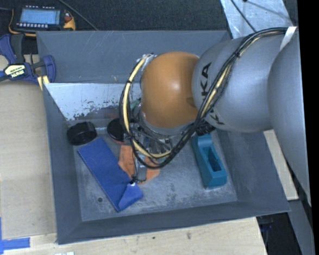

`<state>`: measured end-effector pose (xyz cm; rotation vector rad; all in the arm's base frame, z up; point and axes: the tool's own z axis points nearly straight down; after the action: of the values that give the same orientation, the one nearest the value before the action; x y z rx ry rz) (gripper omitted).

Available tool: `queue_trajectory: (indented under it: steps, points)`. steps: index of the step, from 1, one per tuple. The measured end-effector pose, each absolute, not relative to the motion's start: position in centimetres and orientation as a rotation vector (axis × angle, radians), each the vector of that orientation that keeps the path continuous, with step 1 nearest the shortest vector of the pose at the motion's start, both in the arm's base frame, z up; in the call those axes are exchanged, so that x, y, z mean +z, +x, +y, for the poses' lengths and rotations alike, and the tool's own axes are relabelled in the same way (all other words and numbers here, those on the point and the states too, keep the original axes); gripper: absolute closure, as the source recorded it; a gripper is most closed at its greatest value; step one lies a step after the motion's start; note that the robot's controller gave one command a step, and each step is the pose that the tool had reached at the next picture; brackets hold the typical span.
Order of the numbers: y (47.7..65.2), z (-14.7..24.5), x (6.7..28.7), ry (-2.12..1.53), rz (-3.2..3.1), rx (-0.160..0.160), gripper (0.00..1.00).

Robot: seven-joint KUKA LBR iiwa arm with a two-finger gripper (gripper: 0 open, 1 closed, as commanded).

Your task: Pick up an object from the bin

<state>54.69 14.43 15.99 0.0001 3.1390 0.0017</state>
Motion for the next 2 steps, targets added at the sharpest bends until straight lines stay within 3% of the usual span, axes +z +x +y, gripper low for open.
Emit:
queue_trajectory:
  steps: [1, 2]
  points:
    - [56.3, 8.4, 8.8, 0.122, 3.133, 0.003, 0.00]
    - [57.9, 7.2, 6.6, -0.173, 3.135, -0.002, 0.00]
